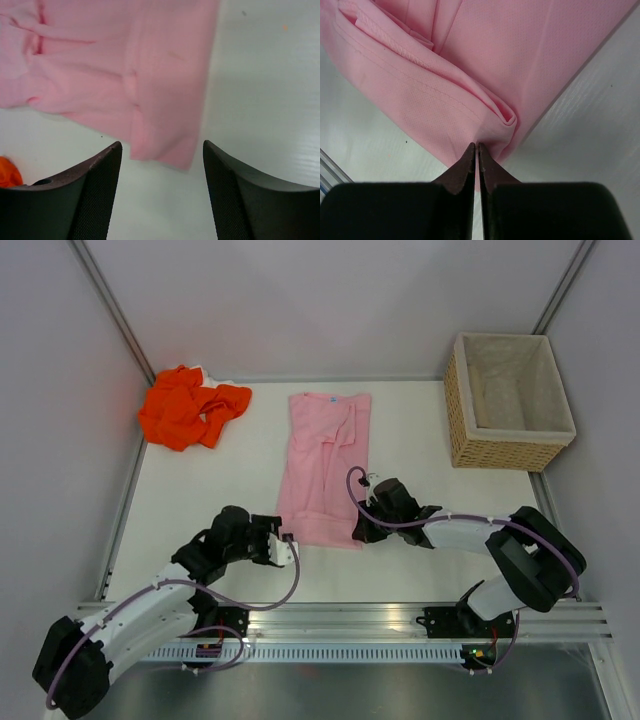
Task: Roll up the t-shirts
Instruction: Roll the tshirt
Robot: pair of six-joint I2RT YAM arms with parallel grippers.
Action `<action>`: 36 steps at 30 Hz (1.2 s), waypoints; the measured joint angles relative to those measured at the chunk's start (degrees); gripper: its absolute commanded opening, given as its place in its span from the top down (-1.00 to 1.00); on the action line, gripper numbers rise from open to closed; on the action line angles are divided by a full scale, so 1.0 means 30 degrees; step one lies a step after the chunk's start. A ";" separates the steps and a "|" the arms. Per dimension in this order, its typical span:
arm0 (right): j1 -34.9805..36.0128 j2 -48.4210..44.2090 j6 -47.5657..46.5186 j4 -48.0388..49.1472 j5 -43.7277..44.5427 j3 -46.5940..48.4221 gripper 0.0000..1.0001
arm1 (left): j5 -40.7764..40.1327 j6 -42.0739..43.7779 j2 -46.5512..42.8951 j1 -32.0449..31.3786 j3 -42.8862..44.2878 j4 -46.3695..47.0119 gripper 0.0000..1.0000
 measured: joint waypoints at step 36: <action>0.5340 -0.7563 -1.4032 -0.0284 0.2688 -0.1370 0.09 | -0.0991 0.2047 0.7621 -0.0044 0.2186 -0.1625 0.95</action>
